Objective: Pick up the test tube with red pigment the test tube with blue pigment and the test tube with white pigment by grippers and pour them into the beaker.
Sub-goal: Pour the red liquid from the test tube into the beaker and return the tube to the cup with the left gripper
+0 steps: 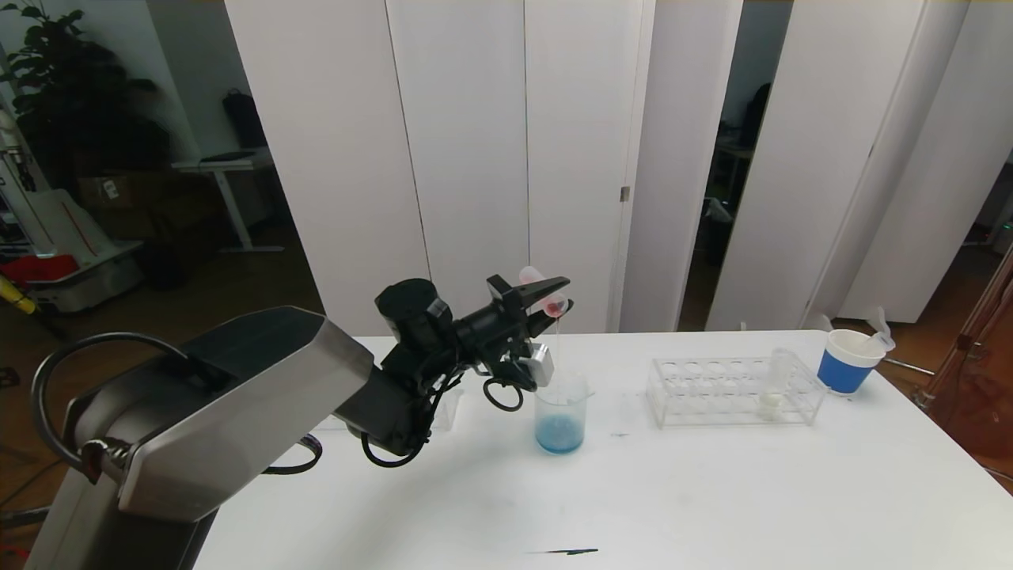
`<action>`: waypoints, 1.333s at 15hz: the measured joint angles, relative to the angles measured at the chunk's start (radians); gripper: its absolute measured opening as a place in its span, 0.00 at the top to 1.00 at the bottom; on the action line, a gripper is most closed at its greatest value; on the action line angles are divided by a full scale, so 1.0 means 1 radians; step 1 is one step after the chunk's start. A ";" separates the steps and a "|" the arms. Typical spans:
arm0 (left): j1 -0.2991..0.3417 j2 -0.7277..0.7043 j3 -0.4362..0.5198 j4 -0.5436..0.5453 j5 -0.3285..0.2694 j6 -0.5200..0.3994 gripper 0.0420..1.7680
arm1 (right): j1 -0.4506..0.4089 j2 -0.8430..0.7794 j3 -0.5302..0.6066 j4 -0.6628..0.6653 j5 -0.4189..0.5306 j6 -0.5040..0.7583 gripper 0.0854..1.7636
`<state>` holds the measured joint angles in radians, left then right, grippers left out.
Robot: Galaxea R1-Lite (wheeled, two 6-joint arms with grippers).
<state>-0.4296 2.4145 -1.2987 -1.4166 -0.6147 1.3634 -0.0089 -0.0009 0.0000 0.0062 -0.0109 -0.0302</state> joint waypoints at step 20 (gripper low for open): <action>0.001 -0.021 -0.026 -0.003 -0.001 0.022 0.68 | 0.000 0.000 0.000 0.000 0.000 0.000 0.01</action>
<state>-0.4281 2.3930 -1.3249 -1.4200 -0.6162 1.3855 -0.0089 -0.0009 0.0000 0.0057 -0.0109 -0.0302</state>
